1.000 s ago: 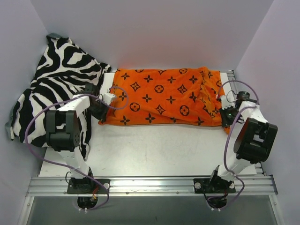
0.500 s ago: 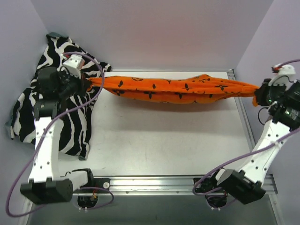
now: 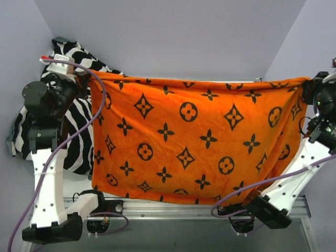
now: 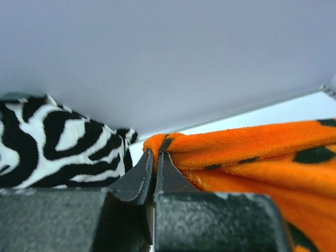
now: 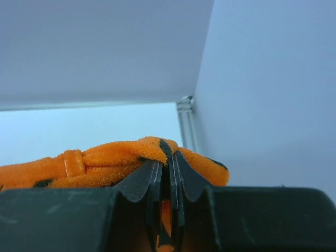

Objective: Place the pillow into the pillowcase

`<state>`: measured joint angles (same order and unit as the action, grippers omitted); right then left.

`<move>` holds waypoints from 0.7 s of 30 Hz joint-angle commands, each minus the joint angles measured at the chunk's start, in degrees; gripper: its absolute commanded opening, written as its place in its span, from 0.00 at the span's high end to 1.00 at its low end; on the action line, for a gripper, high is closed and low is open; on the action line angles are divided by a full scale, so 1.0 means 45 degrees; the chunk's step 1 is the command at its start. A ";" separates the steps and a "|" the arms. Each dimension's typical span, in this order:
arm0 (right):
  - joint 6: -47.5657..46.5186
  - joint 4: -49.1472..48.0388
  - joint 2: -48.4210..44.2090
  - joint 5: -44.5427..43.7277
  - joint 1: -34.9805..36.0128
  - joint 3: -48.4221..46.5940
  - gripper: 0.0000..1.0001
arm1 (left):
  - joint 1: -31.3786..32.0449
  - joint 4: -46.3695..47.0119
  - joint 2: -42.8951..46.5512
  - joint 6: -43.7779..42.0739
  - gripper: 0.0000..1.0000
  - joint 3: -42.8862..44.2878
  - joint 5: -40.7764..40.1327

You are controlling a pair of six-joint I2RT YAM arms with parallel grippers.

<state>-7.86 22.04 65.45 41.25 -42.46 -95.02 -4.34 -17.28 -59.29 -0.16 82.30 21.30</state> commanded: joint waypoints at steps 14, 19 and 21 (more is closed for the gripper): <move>-0.3034 -0.0893 1.0886 -0.9129 0.6289 -0.4648 0.00 | 0.1043 -0.2324 -1.2718 -0.1820 0.03 0.8124 -0.3226; -0.3605 -0.0429 1.0144 -0.9090 0.6466 -0.4274 0.00 | 0.1042 -0.5767 -1.5162 -0.2832 0.03 1.3773 -0.3640; -0.3703 -0.0173 0.9890 -0.9032 0.6466 -0.4061 0.00 | 0.1042 -0.6003 -1.5068 -0.2951 0.03 1.3704 -0.3581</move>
<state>-22.26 19.53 116.42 3.46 -12.97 -110.93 0.49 -36.95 -129.49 -10.50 137.75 6.85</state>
